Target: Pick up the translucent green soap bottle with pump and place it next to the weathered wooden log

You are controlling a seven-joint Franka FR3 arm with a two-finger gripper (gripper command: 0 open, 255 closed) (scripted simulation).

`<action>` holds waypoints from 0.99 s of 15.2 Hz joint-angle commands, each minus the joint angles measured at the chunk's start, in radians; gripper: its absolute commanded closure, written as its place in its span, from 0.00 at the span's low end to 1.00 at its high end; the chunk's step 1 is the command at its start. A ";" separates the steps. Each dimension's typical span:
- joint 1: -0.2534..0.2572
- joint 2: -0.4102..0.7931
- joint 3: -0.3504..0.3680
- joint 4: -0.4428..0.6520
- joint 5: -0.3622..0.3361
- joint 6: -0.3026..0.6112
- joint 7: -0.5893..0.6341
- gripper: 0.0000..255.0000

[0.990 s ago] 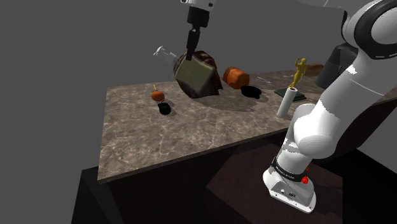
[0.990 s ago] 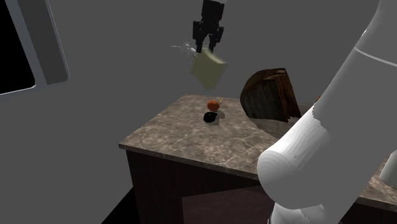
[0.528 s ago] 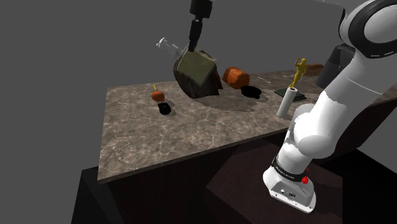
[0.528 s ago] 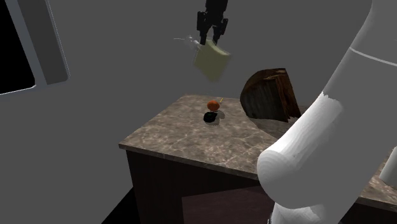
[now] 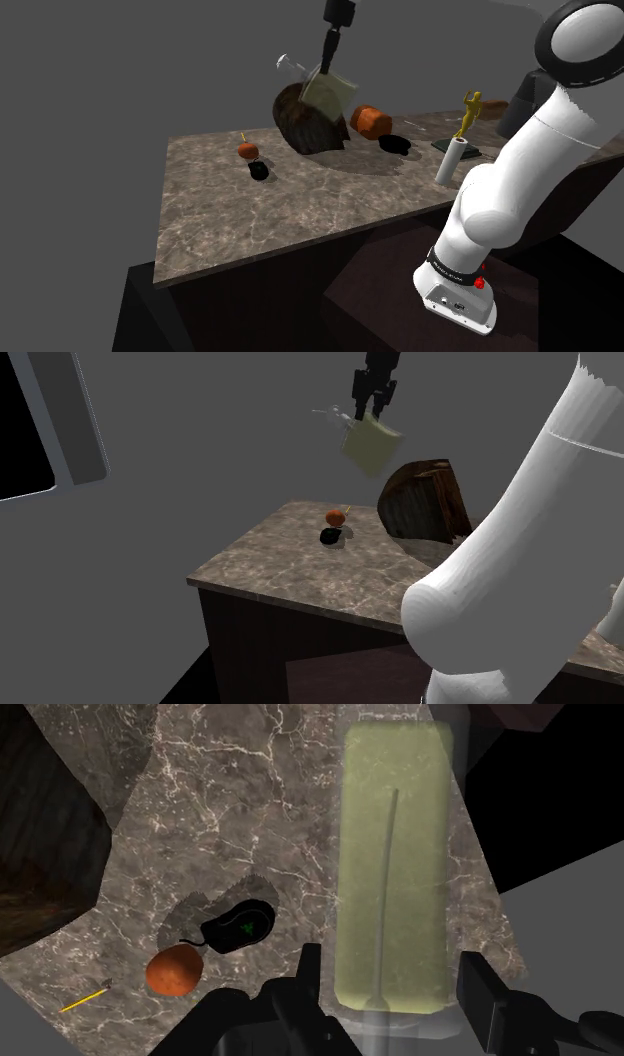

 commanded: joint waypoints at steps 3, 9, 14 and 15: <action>-0.036 0.036 -0.068 0.040 0.003 -0.020 -0.104 1.00; -0.096 0.127 -0.171 0.146 0.026 -0.065 -0.263 1.00; -0.163 0.243 -0.256 0.279 0.075 -0.118 -0.403 1.00; -0.180 0.271 -0.272 0.312 0.089 -0.131 -0.431 1.00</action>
